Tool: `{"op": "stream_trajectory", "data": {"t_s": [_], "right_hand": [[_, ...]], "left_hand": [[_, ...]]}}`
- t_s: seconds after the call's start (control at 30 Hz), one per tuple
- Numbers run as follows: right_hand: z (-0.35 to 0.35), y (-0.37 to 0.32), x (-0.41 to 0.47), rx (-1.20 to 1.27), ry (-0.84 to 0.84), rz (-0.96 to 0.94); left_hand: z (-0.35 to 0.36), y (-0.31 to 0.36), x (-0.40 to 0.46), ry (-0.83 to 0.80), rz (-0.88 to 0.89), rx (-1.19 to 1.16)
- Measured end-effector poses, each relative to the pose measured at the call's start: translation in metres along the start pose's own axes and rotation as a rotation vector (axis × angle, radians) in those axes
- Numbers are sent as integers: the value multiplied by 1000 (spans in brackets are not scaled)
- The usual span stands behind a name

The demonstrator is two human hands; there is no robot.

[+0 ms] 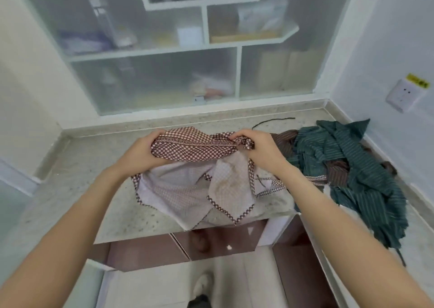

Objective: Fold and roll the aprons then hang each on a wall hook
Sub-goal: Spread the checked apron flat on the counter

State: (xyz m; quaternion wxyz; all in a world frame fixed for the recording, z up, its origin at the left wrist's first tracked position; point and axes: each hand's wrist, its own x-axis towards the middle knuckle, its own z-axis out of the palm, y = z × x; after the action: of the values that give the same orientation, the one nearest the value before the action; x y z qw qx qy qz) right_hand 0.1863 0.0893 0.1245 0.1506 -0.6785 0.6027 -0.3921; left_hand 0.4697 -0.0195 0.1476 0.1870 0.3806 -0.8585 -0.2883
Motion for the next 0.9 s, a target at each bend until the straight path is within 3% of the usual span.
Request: {"op": "stream_trajectory", "data": {"t_s": [0.27,0.43,0.57,0.7,0.8,0.9], "right_hand": [[68,-18,78,101,-236,59],[116,15,125,-107,-370,221],[143,36,149,-189,-333,260],[161,49,164,-33,-200,375],[164,54,168,29,-220,413],[168,74,175,-130,-306,376]], "left_hand": [[-85,-61,-5,-42,-120,278],[-94,-139,36,-91,-124,384],[-82,-190,69,-54,-67,422],[-79,-229,100,-25,-56,351],[-77,-259,115,-25,-86,381],[-73,-285,130,-34,-86,436]]}}
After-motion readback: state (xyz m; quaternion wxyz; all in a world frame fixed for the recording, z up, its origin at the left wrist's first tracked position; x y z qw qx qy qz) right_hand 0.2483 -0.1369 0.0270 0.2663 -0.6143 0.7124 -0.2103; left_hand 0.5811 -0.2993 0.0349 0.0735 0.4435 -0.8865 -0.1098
